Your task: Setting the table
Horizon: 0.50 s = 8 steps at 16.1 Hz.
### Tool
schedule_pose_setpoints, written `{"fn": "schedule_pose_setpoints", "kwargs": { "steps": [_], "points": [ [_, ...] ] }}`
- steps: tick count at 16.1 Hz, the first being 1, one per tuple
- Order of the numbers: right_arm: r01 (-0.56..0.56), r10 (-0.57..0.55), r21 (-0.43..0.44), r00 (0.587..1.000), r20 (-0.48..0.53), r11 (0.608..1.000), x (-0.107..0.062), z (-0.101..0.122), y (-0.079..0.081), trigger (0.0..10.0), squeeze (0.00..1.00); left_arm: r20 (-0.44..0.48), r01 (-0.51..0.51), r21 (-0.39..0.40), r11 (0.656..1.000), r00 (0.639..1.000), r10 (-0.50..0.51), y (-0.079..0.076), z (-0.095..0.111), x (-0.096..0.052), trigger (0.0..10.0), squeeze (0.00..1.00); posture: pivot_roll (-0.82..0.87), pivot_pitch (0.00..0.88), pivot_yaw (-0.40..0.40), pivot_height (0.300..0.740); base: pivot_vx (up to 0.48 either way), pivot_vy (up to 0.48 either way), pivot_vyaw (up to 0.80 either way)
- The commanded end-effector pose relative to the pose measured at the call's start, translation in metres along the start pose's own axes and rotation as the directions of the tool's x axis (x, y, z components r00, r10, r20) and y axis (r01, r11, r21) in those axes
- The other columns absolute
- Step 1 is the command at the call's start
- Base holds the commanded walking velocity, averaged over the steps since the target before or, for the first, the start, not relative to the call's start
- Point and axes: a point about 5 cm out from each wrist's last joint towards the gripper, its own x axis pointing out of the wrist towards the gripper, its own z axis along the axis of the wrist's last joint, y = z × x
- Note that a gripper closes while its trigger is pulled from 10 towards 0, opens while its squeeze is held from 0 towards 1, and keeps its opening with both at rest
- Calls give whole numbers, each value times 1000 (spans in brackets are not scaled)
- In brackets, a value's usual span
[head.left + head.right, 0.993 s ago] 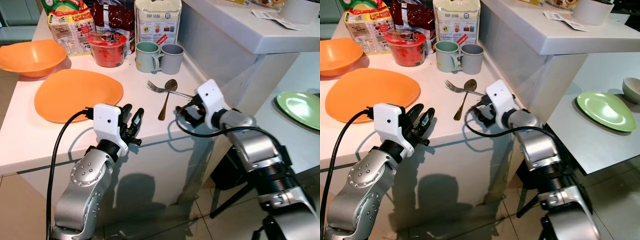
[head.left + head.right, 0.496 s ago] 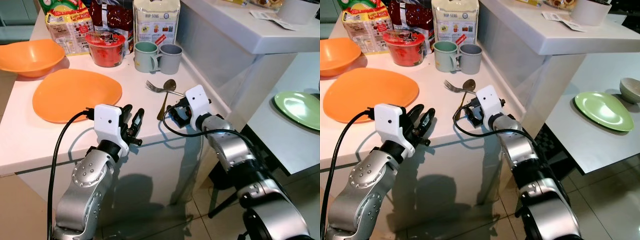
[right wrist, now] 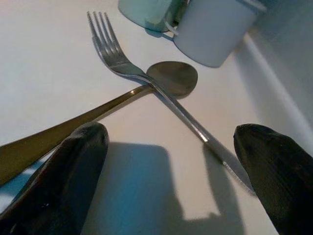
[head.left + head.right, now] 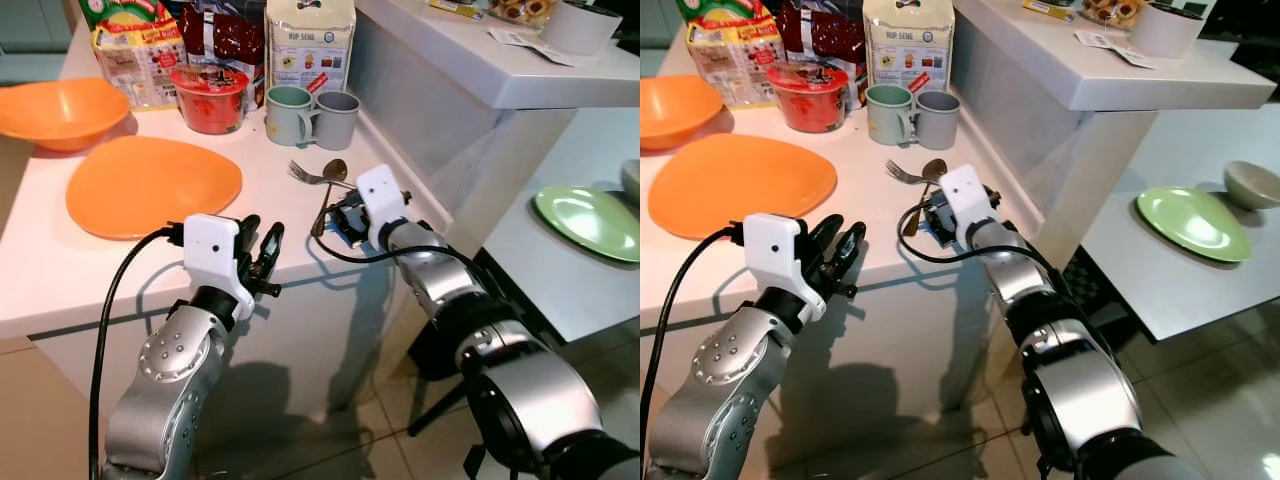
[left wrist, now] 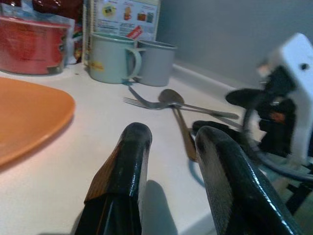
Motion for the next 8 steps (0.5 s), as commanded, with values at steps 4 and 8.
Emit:
{"fn": "schedule_pose_setpoints", "kwargs": {
  "steps": [4,8],
  "points": [
    [-58,49,-49,985,-164,997,-3,-31,9,10000,0,-5,-22,-4,1000,1000,22,-7,2,-4,10000,0,96,120,-171,740,0,0,0],
    [2,8,95,994,-106,996,-3,-25,-5,10000,0,-43,-42,31,999,998,43,1,-1,-5,10000,0,90,111,-140,740,62,0,0]
  ]
}}
